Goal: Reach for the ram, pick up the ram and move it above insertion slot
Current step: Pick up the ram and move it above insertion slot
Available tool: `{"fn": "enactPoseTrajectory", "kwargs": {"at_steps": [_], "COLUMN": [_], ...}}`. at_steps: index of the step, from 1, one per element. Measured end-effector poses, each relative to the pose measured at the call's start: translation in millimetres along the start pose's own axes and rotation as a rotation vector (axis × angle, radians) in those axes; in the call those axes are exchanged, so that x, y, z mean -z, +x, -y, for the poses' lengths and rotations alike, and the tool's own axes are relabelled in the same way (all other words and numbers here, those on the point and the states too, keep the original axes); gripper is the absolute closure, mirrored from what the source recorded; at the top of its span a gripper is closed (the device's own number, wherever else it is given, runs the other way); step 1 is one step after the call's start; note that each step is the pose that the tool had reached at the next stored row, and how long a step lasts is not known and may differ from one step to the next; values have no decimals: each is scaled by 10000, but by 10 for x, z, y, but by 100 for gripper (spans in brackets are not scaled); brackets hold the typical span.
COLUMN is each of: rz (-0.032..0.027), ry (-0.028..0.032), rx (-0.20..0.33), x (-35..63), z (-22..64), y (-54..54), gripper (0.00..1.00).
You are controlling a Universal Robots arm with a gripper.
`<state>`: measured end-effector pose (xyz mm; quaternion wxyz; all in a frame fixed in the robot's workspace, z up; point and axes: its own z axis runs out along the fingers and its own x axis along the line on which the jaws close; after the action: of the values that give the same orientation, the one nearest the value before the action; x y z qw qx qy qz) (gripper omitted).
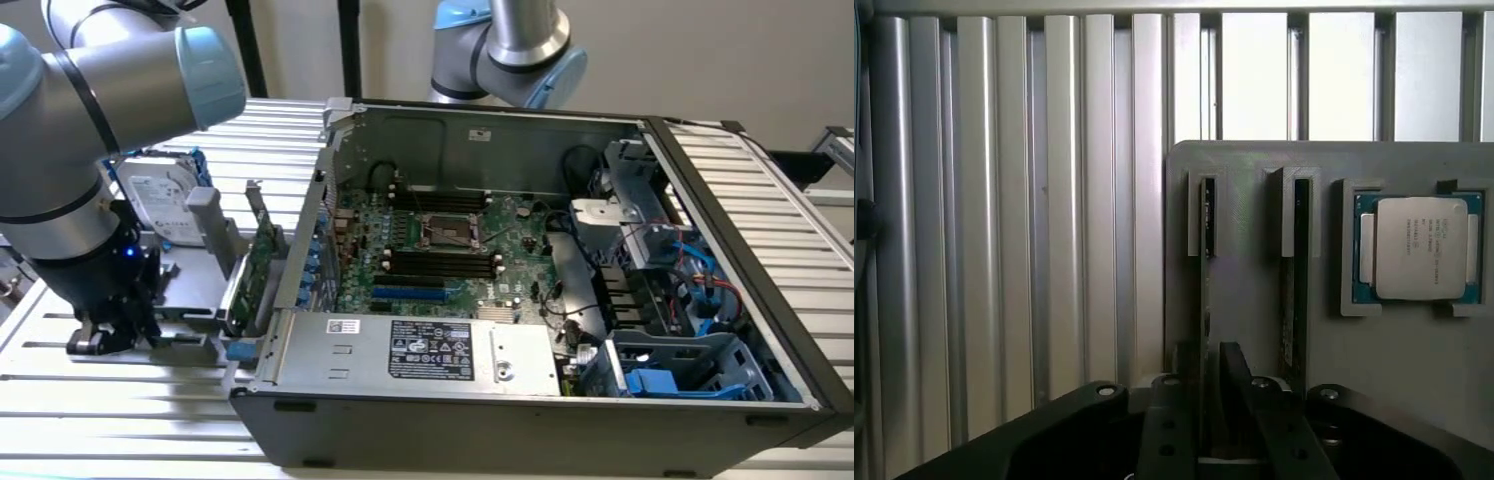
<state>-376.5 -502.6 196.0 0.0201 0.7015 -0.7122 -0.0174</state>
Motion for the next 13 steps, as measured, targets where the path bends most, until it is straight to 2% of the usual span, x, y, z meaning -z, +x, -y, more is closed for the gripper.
{"fn": "enactPoseTrajectory", "kwargs": {"at_steps": [1, 2, 3, 13], "rz": [3, 5, 7, 7], "ry": [1, 1, 2, -1], "rx": [9, 18, 26, 37], "x": [0, 0, -1, 0], "z": [0, 0, 0, 0], "y": [0, 0, 0, 0], "gripper": [78, 78, 85, 87]}}
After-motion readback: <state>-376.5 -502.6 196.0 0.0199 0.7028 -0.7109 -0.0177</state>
